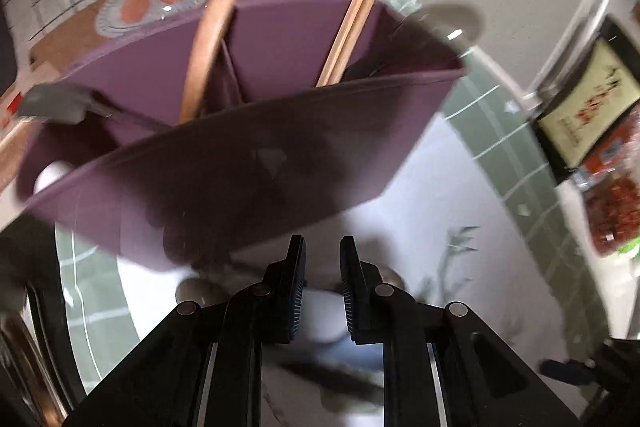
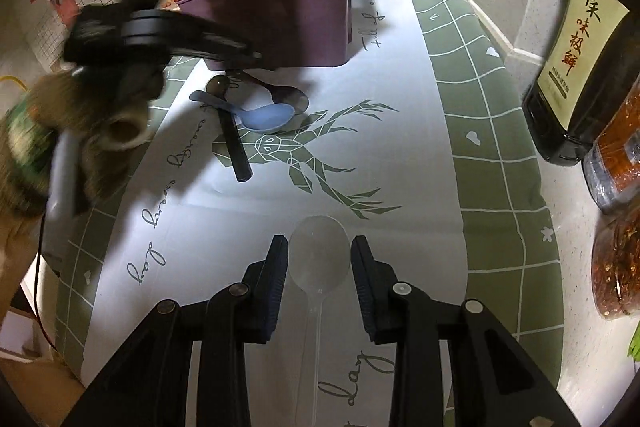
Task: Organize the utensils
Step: 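Move the right tool to the clear plastic spoon while the left tool reaches the dark blue spoon, then grasp the dark blue spoon with the left tool while the right tool grasps the clear spoon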
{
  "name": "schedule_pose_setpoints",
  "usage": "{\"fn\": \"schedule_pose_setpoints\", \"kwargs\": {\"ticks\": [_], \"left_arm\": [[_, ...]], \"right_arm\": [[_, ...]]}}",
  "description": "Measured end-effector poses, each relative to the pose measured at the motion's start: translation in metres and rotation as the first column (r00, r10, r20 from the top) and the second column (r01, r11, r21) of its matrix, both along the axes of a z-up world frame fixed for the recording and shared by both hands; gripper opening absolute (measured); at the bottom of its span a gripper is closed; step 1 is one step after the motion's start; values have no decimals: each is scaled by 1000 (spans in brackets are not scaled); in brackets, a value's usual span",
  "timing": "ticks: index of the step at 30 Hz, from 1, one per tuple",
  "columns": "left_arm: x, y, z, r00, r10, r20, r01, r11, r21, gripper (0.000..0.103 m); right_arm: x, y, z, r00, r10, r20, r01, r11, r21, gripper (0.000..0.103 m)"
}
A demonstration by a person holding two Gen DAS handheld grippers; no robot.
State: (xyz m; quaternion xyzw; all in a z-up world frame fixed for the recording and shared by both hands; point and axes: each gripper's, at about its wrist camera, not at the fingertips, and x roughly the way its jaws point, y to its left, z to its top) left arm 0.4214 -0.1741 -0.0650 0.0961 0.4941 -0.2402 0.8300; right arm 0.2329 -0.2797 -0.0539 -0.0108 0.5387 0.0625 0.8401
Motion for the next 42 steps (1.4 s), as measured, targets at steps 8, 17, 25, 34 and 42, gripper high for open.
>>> {"fn": "schedule_pose_setpoints", "kwargs": {"ticks": [8, 17, 25, 34, 42], "left_arm": [[-9, 35, -11, 996, 18, -92, -17, 1000, 7, 19], [-66, 104, -13, 973, 94, -210, -115, 990, -88, 29], [-124, 73, 20, 991, -121, -51, 116, 990, -84, 49], [-128, 10, 1, 978, -210, -14, 210, 972, 106, 61], [-121, 7, -7, 986, -165, -11, 165, 981, 97, 39]], "right_arm": [[1, -9, 3, 999, -32, 5, 32, 1000, 0, 31], [8, -7, -1, 1000, -21, -8, 21, 1000, 10, 31], [9, 2, 4, 1000, 16, 13, -16, 1000, 16, 31], [-4, -5, 9, 1000, -12, 20, 11, 1000, 20, 31], [-12, -14, 12, 998, -46, 32, 45, 999, 26, 31]]}}
